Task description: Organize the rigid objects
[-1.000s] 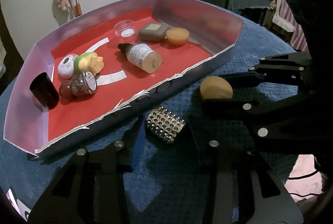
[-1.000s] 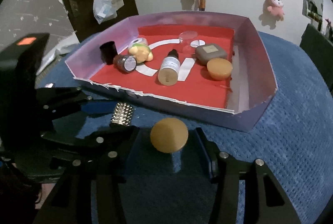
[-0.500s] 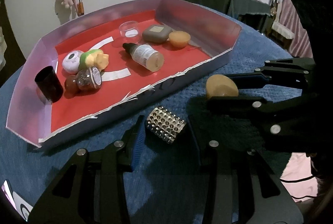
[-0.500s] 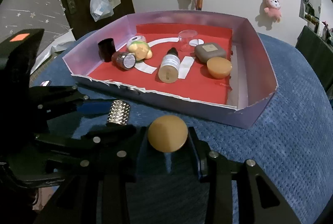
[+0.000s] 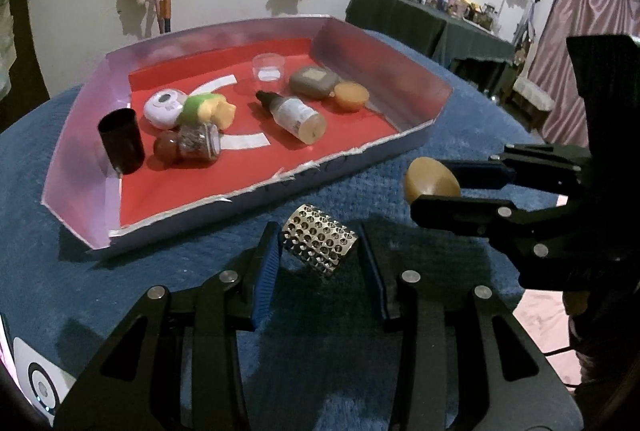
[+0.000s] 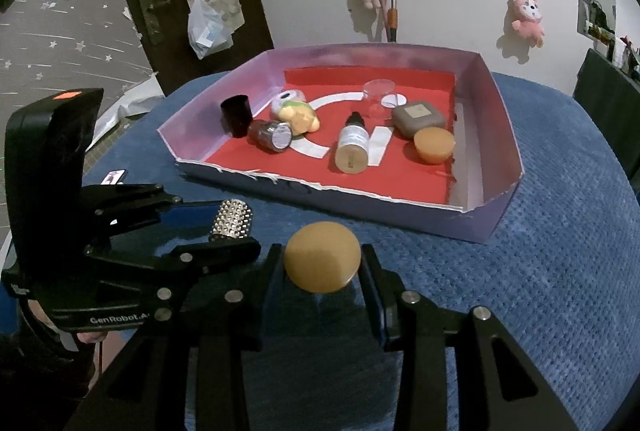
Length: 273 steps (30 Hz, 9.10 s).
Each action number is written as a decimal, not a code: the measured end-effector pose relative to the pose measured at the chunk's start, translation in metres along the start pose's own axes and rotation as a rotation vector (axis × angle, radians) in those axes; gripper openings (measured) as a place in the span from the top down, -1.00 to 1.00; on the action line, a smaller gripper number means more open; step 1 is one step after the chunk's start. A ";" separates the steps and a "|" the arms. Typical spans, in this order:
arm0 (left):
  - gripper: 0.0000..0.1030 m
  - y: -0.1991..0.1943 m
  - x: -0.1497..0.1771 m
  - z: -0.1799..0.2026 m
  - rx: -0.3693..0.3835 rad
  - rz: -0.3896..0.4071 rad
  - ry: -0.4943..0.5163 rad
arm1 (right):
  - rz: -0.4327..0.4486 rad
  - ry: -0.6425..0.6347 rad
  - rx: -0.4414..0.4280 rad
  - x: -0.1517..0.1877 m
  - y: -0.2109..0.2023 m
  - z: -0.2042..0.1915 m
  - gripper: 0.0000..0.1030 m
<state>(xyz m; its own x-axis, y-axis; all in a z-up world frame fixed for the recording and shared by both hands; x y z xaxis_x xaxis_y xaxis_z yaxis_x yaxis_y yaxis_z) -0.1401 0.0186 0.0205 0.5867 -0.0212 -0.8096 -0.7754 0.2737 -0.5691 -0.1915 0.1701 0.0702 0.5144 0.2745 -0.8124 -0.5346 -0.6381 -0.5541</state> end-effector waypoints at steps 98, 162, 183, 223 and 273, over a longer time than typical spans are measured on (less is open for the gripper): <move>0.28 0.086 -0.036 -0.064 -0.254 -0.091 -0.053 | -0.109 -0.005 0.136 -0.050 0.106 0.041 0.22; -0.73 0.001 -0.031 -0.062 -0.356 0.106 -0.117 | 0.178 0.058 0.138 -0.054 0.012 0.012 -1.00; -0.79 0.007 -0.014 -0.070 -0.393 0.096 -0.139 | 0.182 0.079 0.229 -0.029 0.032 0.012 -1.00; -0.79 -0.006 0.031 -0.047 -0.319 -0.011 -0.157 | 0.079 0.102 0.197 0.013 -0.003 0.003 -1.00; -0.91 0.003 0.042 -0.040 -0.355 -0.046 -0.116 | 0.032 0.109 0.262 0.040 0.009 0.012 -1.00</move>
<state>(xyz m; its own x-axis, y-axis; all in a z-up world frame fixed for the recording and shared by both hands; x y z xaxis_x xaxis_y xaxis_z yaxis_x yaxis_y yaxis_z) -0.1271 -0.0200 -0.0206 0.6297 0.0887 -0.7718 -0.7684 -0.0754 -0.6356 -0.1837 0.1835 0.0309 0.5561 0.1691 -0.8137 -0.6994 -0.4338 -0.5681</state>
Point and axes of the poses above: each gripper's, at about its wrist camera, not at the fingertips, and y roughly the way its jaws point, z to its right, x to its underside, the point moved 3 cm from there along y, roughly the way its jaws point, and after that the axes turned 12 degrees about z, right-handed, at the moved point
